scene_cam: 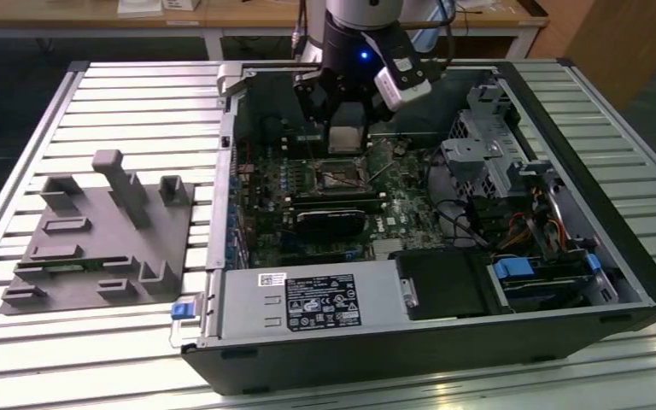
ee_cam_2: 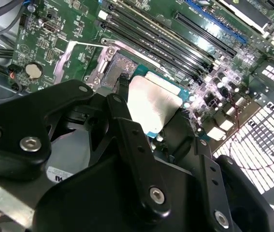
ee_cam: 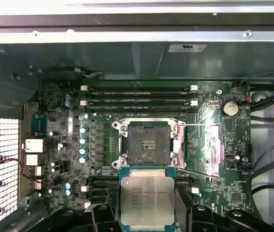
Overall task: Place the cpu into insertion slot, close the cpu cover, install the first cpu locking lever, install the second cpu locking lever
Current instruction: 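Place the cpu into insertion slot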
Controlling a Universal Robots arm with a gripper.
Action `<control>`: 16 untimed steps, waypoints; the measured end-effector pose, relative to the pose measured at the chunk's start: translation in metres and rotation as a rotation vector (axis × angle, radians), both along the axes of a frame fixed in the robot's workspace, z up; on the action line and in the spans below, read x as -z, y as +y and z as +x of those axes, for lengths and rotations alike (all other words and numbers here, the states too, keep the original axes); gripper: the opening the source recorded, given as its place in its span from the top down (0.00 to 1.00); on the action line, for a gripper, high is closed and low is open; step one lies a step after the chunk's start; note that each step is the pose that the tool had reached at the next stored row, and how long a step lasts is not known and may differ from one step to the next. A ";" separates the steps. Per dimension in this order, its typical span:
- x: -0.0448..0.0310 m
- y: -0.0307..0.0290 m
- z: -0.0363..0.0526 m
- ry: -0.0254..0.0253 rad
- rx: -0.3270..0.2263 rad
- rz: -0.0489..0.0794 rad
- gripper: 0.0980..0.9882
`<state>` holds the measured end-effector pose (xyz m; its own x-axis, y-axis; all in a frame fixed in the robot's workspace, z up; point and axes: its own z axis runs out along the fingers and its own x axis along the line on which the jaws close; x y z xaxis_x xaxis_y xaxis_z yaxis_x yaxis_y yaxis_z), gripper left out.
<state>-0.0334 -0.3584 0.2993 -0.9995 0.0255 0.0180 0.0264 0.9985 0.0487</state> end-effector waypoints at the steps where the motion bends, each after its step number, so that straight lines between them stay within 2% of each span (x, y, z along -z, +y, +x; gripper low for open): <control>1: 0.0018 0.0000 0.0000 -0.0004 0.000 0.000 0.50; 16: 0.0288 0.0002 0.0000 -0.0104 0.000 0.000 0.50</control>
<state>-0.0334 -0.3583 0.2705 -0.9996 0.0255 0.0076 0.0258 0.9985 0.0491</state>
